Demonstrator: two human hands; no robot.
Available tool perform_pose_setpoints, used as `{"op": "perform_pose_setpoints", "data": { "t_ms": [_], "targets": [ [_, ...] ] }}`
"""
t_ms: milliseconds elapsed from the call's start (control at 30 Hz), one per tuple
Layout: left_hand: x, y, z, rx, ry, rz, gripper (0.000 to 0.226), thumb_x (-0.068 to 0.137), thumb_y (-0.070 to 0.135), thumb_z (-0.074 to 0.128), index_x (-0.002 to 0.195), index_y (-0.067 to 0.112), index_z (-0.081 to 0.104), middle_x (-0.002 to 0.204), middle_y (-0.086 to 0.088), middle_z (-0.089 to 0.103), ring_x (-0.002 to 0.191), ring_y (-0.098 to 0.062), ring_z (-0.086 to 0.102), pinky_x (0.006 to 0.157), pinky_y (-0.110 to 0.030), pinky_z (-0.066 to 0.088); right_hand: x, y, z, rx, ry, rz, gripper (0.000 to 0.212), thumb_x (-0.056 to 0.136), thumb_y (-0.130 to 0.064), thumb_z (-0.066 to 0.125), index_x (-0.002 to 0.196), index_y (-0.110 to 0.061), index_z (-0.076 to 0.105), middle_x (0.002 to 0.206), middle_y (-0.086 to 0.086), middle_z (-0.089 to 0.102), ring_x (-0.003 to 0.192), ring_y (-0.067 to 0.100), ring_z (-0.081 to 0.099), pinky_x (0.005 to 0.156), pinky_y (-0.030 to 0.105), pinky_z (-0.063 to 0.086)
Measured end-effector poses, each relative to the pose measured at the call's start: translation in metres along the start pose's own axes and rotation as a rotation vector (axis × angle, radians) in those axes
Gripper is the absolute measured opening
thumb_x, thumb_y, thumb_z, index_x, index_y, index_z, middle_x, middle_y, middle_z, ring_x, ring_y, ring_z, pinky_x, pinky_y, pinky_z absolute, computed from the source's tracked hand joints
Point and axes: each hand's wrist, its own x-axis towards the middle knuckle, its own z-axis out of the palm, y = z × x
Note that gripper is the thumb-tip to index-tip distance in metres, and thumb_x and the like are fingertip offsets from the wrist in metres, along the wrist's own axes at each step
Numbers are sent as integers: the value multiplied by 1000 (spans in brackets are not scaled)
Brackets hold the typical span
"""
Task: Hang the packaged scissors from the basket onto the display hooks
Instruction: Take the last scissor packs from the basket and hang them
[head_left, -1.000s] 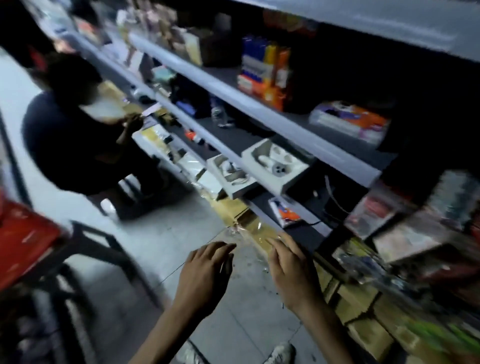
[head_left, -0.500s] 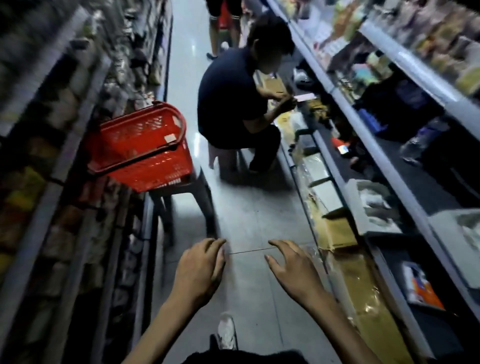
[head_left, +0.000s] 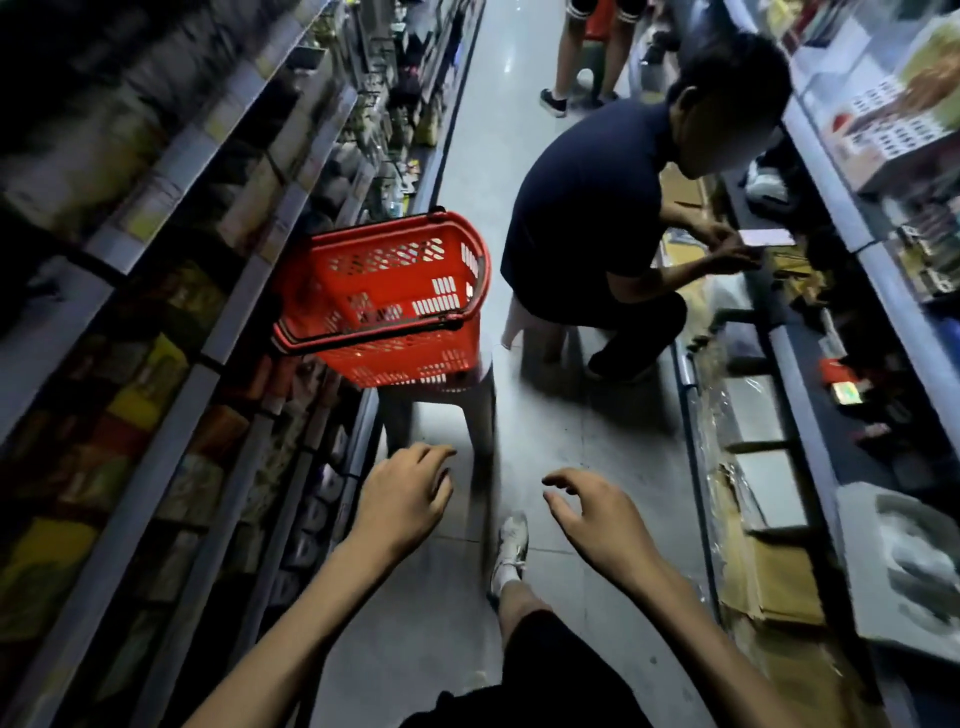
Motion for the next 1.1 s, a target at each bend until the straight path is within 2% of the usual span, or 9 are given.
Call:
{"op": "perform_pose_setpoints", "data": {
  "t_ms": [67, 167, 267, 367, 467, 600, 733, 933, 1100],
  "targets": [
    [42, -10, -3, 49, -45, -18, 40, 90, 30, 66, 129, 23, 66, 106, -2, 72, 93, -31, 71, 72, -42, 55, 43, 1, -5, 7, -8, -18, 21, 99, -37, 60, 117, -32, 69, 116, -14, 69, 109, 6, 62, 91, 29, 50],
    [98, -21, -8, 108, -123, -30, 50, 93, 33, 62, 142, 22, 56, 109, -5, 70, 98, -33, 70, 75, -44, 53, 94, 1, -20, 45, -23, -34, 18, 99, -37, 60, 114, -33, 70, 111, -17, 69, 104, 4, 62, 89, 30, 51],
    [157, -33, -8, 204, -135, -41, 62, 92, 36, 64, 150, 21, 49, 108, -6, 69, 98, -33, 68, 73, -44, 51, 147, 7, -33, 70, -34, -41, 15, 100, -39, 59, 96, -30, 71, 96, -16, 69, 92, 3, 63, 81, 31, 52],
    [215, -52, 1, 301, -147, -71, 70, 83, 38, 71, 147, 19, 52, 103, -8, 66, 91, -35, 66, 67, -43, 52, 200, 18, -41, 28, -27, -15, 29, 100, -42, 55, 80, -24, 65, 83, -8, 67, 81, 11, 62, 73, 39, 51],
    [254, -69, 10, 365, -166, -117, 76, 79, 41, 76, 148, 19, 50, 117, -11, 63, 99, -35, 65, 70, -45, 54, 230, 25, -47, 19, -21, -6, 39, 101, -48, 51, 71, -25, 60, 76, -8, 62, 74, 10, 59, 69, 40, 50],
    [288, -85, 22, 360, -188, -188, 79, 75, 38, 83, 146, 14, 56, 133, -19, 62, 117, -38, 63, 85, -50, 56, 268, 25, -52, 3, -16, -21, 46, 101, -51, 50, 66, -21, 56, 71, -7, 58, 70, 8, 55, 67, 38, 49],
    [306, -101, 40, 343, -232, -240, 70, 82, 36, 75, 146, 14, 55, 137, -16, 60, 125, -35, 58, 97, -54, 52, 309, 20, -46, -32, -65, -43, 40, 97, -55, 44, 74, -26, 60, 77, -11, 63, 76, 7, 58, 70, 41, 52],
    [310, -116, 55, 237, -183, -197, 59, 90, 39, 67, 145, 19, 55, 133, -6, 61, 126, -29, 56, 106, -50, 44, 361, -11, -40, -127, -133, -112, 18, 97, -41, 48, 98, -32, 63, 96, -13, 66, 93, 12, 61, 77, 39, 53],
    [314, -130, 58, 158, -99, -170, 44, 98, 41, 47, 136, 25, 62, 124, 0, 64, 116, -25, 62, 108, -58, 43, 426, -50, -22, -276, -12, -338, 17, 92, -24, 61, 106, -19, 68, 110, 0, 64, 109, 26, 58, 88, 41, 49]
  ]
}}
